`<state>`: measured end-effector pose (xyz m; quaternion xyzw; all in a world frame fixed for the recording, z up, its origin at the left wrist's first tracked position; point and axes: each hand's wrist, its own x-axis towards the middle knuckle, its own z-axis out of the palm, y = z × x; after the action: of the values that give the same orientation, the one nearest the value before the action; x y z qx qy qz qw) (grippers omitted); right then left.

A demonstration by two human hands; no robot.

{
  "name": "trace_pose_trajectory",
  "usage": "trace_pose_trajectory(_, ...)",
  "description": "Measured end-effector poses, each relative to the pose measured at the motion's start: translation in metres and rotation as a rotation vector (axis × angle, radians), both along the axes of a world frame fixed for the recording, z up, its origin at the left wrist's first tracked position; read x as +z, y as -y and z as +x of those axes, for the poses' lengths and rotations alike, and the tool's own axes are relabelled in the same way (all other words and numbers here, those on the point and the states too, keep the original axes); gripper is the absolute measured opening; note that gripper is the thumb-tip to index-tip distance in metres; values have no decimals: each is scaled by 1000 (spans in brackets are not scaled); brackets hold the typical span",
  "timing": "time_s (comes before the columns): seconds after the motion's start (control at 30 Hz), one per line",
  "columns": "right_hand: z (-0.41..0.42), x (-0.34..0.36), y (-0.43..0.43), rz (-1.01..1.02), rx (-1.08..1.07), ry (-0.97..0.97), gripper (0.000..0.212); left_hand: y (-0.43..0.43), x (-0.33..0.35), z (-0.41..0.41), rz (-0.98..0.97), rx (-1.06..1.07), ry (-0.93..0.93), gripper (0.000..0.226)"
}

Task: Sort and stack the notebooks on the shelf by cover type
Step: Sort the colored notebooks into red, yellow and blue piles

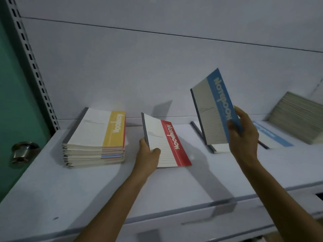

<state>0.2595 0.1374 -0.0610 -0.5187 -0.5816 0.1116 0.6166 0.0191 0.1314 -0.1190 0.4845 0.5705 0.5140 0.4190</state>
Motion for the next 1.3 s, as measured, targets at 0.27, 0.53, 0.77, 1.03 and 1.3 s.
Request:
trace_pose_trajectory(0.27,65,-10,-19,-49,-62,-121,34,-38,-11,19,122,180,-781,59)
trace_pose_trajectory(0.53,189,-14,-62,-282,-22,-305,36,-33,-14,42,68,246,-1144,31)
trace_pose_trajectory(0.77,269,-30,-116,-464,-30,-429,41,-30,0,166,294,159,-890,30)
trace_pose_trajectory(1.03,319,-62,-139,-549,-132,164,43,-47,-13,270,325,-53,-914,49)
trace_pose_trajectory(1.3,323,-82,-142,-506,-245,561,25,-49,-27,276,297,-98,-1025,52)
